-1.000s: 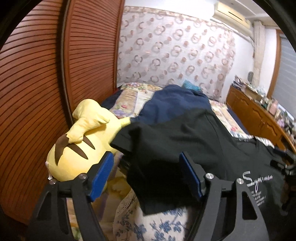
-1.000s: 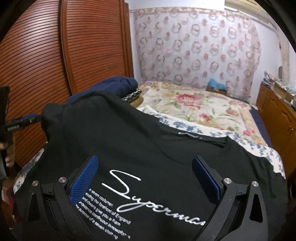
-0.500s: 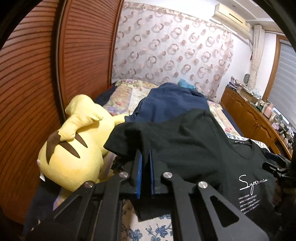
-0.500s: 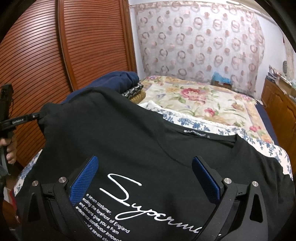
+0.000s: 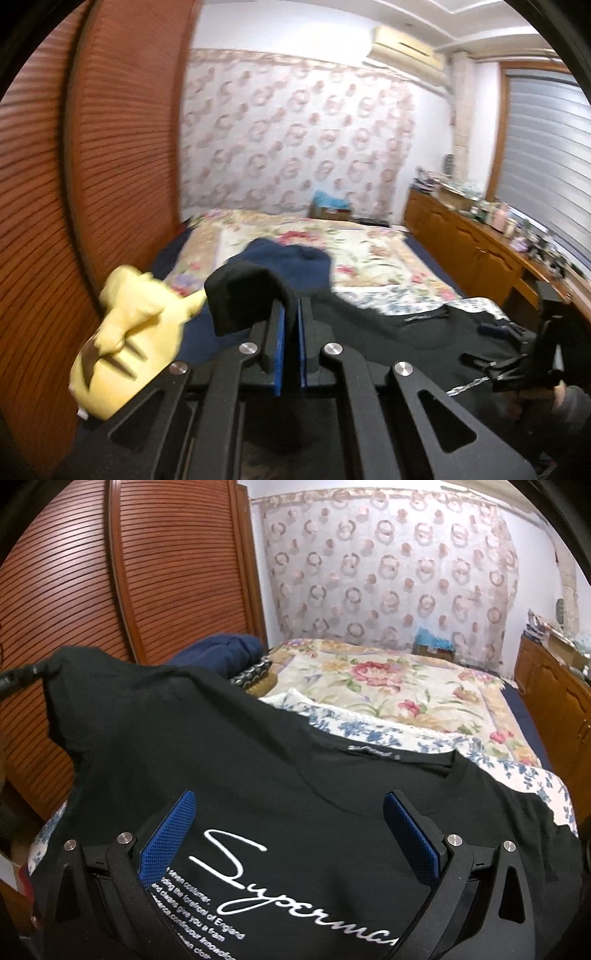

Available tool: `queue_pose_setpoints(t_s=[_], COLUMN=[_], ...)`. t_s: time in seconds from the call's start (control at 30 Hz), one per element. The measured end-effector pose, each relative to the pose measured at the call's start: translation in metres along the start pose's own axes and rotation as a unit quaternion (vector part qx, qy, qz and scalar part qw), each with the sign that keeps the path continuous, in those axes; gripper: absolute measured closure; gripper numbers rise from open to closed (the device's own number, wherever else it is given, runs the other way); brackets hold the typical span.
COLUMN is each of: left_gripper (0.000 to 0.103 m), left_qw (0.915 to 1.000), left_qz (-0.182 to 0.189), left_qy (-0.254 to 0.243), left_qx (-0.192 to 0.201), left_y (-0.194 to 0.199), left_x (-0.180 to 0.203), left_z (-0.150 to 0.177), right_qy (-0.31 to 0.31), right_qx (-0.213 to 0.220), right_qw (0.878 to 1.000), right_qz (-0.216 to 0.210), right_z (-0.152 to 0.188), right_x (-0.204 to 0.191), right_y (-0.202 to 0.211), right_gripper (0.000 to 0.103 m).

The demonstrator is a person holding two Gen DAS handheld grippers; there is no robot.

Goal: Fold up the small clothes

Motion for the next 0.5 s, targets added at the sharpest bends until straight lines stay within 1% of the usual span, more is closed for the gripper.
queue_pose_setpoints(t_s=[0.1, 0.17, 0.2, 0.27, 0.33, 0.37, 0.43, 0.5], left_gripper=[0.101, 0.101, 0.101, 0.098, 0.089, 0.082, 0.073, 0.065], left_qw=[0.9991, 0.9973, 0.9965, 0.9945, 0.9918, 0.9911, 0.9895, 0.9896], left_qz=[0.036, 0.058, 0.064, 0.075, 0.089, 0.095, 0.111, 0.110], left_qy=[-0.019, -0.036, -0.042, -0.054, -0.061, -0.062, -0.060, -0.061], left_qx=[-0.012, -0.029, -0.034, -0.049, -0.068, -0.070, -0.071, -0.070], left_y=[-0.017, -0.032, -0.038, -0.051, -0.064, -0.063, -0.061, -0.058], left_x=[0.024, 0.044, 0.052, 0.068, 0.080, 0.084, 0.087, 0.089], left_z=[-0.012, -0.016, -0.017, -0.017, -0.015, -0.015, -0.014, -0.014], right_qy=[-0.006, -0.013, -0.017, -0.024, -0.029, -0.030, -0.031, -0.030], right_qx=[0.007, 0.011, 0.013, 0.016, 0.018, 0.018, 0.017, 0.014], right_qw=[1.000, 1.000, 1.000, 0.999, 0.999, 0.999, 0.999, 0.999], right_qz=[0.010, 0.019, 0.023, 0.029, 0.035, 0.037, 0.039, 0.038], right_z=[-0.003, -0.003, -0.003, -0.003, -0.002, -0.001, 0.000, 0.002], right_x=[0.006, 0.014, 0.018, 0.024, 0.031, 0.032, 0.036, 0.040], right_y=[0.006, 0.011, 0.013, 0.017, 0.020, 0.020, 0.021, 0.020], right_gripper=[0.000, 0.000, 0.000, 0.000, 0.000, 0.000, 0.000, 0.000])
Point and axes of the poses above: each gripper's, at about its wrist camera, not at the fingertips, and y roughly against the way its jaws point, x to its right, z to its underside, the point moved 2 cm from there along -y, roughly the way its jaws point, and after that the axes turned 2 degrees about x, right-handed, at the moved point
